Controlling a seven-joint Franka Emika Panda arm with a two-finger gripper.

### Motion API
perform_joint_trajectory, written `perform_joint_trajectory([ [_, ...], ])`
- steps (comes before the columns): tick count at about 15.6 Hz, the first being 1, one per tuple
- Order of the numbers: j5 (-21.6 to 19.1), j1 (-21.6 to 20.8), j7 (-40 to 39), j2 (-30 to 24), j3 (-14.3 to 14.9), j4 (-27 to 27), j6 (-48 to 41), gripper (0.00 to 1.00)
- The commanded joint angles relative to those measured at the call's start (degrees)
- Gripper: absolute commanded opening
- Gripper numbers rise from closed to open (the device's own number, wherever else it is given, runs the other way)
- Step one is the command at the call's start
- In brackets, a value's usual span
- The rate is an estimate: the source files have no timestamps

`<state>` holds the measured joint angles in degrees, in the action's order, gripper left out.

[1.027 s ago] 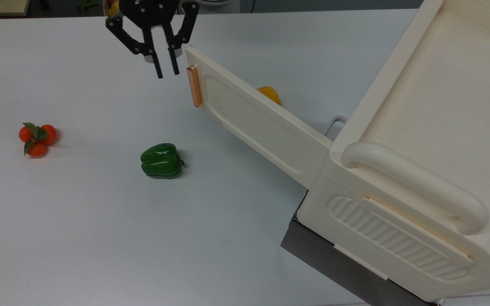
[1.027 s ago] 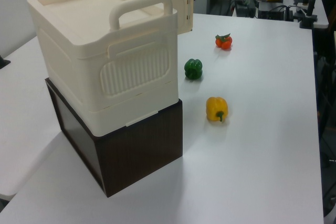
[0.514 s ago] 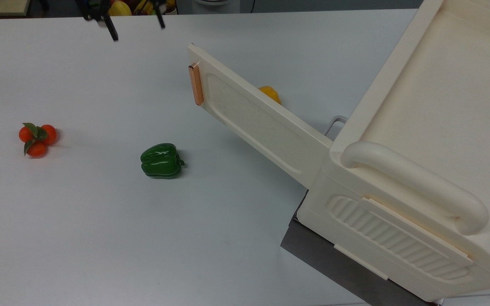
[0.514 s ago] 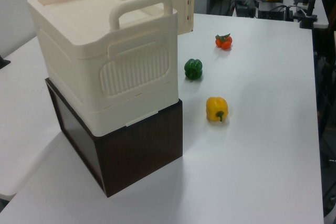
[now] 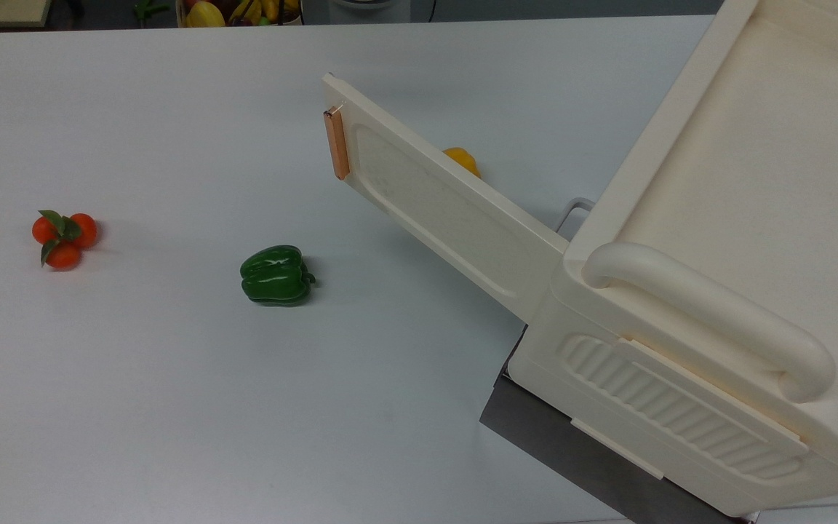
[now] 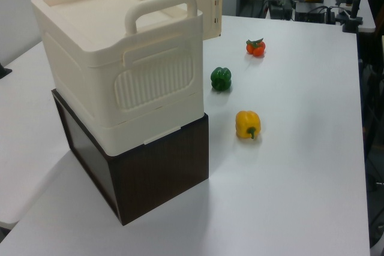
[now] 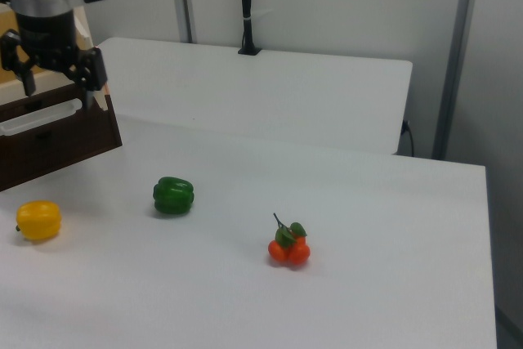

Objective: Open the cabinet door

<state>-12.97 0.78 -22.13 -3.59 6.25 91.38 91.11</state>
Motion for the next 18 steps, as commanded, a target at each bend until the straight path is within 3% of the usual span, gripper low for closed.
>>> perform_joint_trajectory([
  [1,3.82,-5.68,12.77,-0.63,0.17,-0.59,-1.29,1.0],
  [6,5.32,-6.05,14.57,-0.28,-0.27,0.12,-0.94,1.0],
  [10,5.32,-1.93,15.36,0.07,-6.59,3.27,6.43,1.0],
  [18,7.78,-2.09,14.74,0.86,-6.07,3.28,6.36,1.0],
])
